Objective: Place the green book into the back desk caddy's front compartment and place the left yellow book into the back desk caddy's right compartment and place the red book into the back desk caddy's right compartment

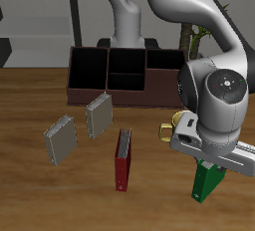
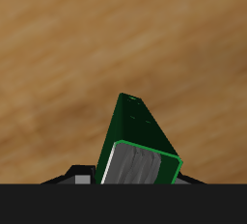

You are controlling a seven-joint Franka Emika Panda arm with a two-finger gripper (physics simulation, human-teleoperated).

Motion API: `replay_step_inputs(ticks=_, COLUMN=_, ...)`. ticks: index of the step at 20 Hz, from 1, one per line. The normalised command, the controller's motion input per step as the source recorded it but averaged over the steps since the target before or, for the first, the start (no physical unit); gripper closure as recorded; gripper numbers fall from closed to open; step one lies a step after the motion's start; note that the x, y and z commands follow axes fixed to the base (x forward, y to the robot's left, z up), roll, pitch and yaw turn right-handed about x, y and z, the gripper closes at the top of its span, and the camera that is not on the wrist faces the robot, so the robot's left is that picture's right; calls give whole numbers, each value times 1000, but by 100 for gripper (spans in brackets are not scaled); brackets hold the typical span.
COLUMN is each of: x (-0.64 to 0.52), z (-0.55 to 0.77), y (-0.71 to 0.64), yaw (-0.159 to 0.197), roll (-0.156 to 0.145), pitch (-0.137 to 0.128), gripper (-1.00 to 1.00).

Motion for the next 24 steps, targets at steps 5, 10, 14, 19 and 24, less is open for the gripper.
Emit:
replay_step_inputs(ticks=5, x=-144, z=709, y=3, yaw=75, roll=-1, pitch=-77, gripper=100)
replay_step_inputs(ticks=10, x=-341, z=1000, y=-83, yaw=125, roll=29, pitch=-84, gripper=100)
replay_step_inputs(ticks=14, x=-446, z=742, y=-148, yaw=194, roll=8, pitch=-49, gripper=100)
replay_step_inputs(ticks=19, x=-597, z=493, y=-182, yaw=135, roll=51, pitch=-60, gripper=100)
replay_step_inputs(ticks=24, x=-547, z=306, y=-272, yaw=57, roll=37, pitch=-46, gripper=100)
